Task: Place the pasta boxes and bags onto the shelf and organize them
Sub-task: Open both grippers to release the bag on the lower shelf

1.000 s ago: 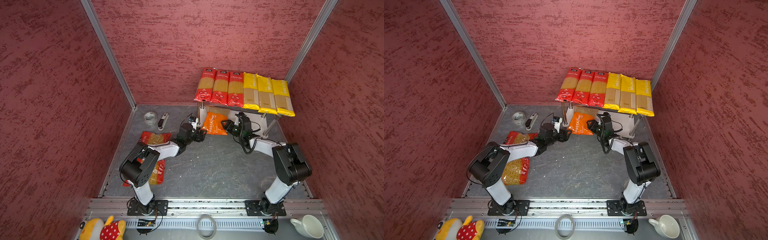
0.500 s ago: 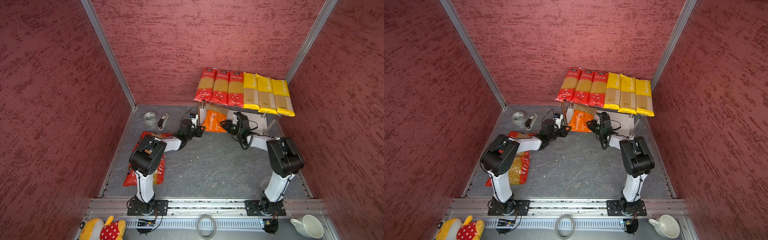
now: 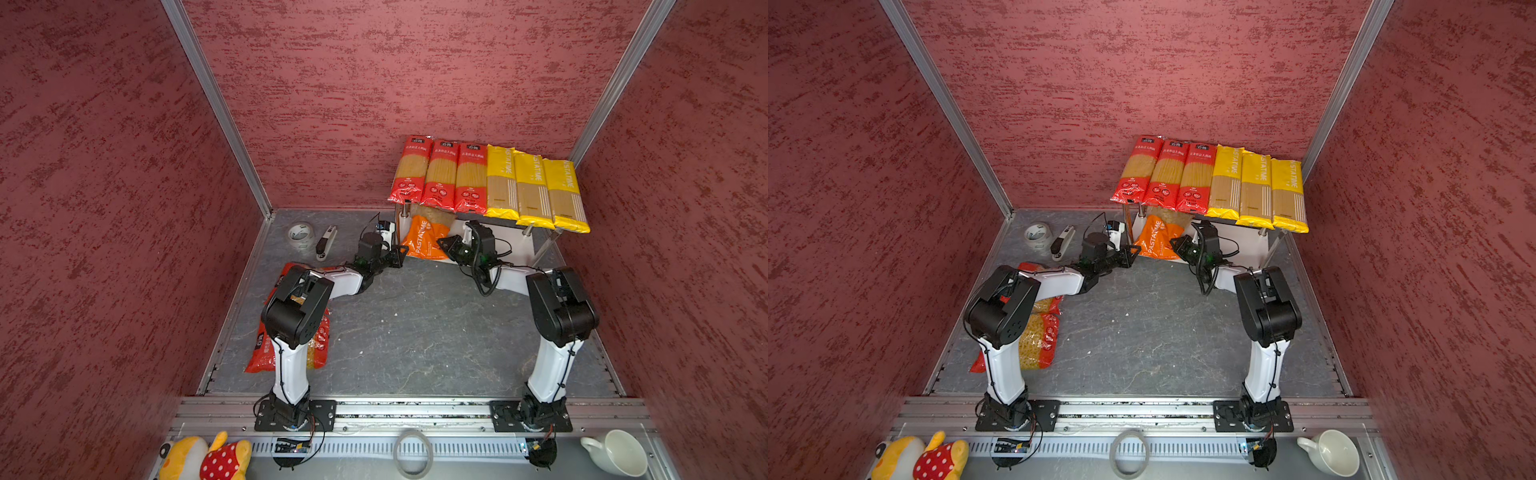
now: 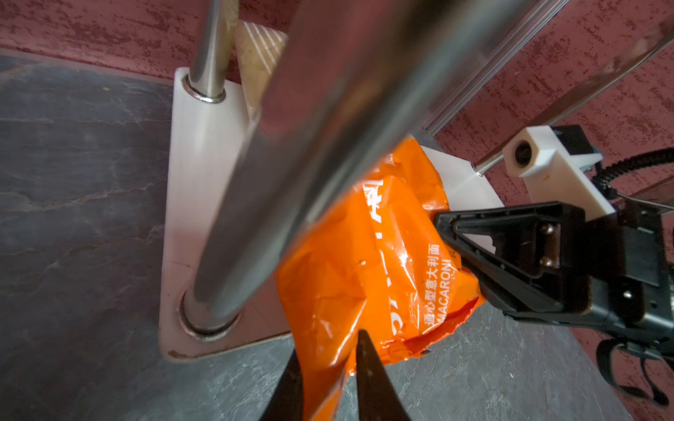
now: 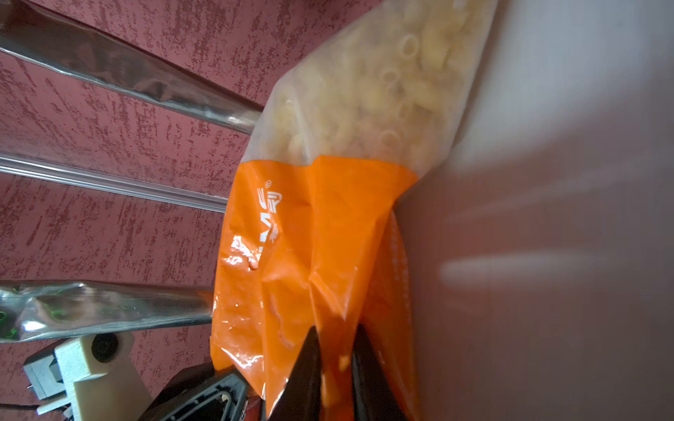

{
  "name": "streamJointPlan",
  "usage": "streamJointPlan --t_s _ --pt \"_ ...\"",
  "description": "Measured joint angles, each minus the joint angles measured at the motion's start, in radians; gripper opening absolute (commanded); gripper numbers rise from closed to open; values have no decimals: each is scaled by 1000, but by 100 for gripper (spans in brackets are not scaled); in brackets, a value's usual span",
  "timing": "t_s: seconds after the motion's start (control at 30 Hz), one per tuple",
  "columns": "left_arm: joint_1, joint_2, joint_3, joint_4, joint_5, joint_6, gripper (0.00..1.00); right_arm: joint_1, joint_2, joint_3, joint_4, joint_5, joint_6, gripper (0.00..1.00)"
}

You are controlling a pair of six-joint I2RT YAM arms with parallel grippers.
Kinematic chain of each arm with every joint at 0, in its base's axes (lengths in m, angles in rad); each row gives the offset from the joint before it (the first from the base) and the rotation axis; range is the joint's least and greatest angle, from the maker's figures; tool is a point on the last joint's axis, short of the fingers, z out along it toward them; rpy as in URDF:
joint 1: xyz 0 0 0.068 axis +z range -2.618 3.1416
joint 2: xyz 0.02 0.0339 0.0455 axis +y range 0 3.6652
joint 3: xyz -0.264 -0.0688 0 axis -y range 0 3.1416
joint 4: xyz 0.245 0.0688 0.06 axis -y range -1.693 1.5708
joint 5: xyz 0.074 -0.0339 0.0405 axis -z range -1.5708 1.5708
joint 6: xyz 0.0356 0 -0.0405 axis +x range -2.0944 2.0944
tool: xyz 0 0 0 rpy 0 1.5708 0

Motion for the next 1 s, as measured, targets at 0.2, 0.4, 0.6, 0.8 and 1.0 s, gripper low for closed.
streamJointPlan --t_s 0.2,0.4,0.6,0.8,1.0 --pt "-37 0 -18 -1 -17 3 23 -9 -1 23 -29 -16 -31 37" --pt "-63 -45 -72 -19 -16 23 29 -54 -46 22 -97 -23 -71 47" --pt "-31 -101 -100 -38 -20 26 31 -81 -66 22 -118 -14 -73 47" --pt "-27 -107 -100 -43 -22 26 33 -29 -49 29 -111 -10 -49 46" --pt "-34 -107 -100 -50 -61 26 34 31 -1 62 -92 -2 -33 44"
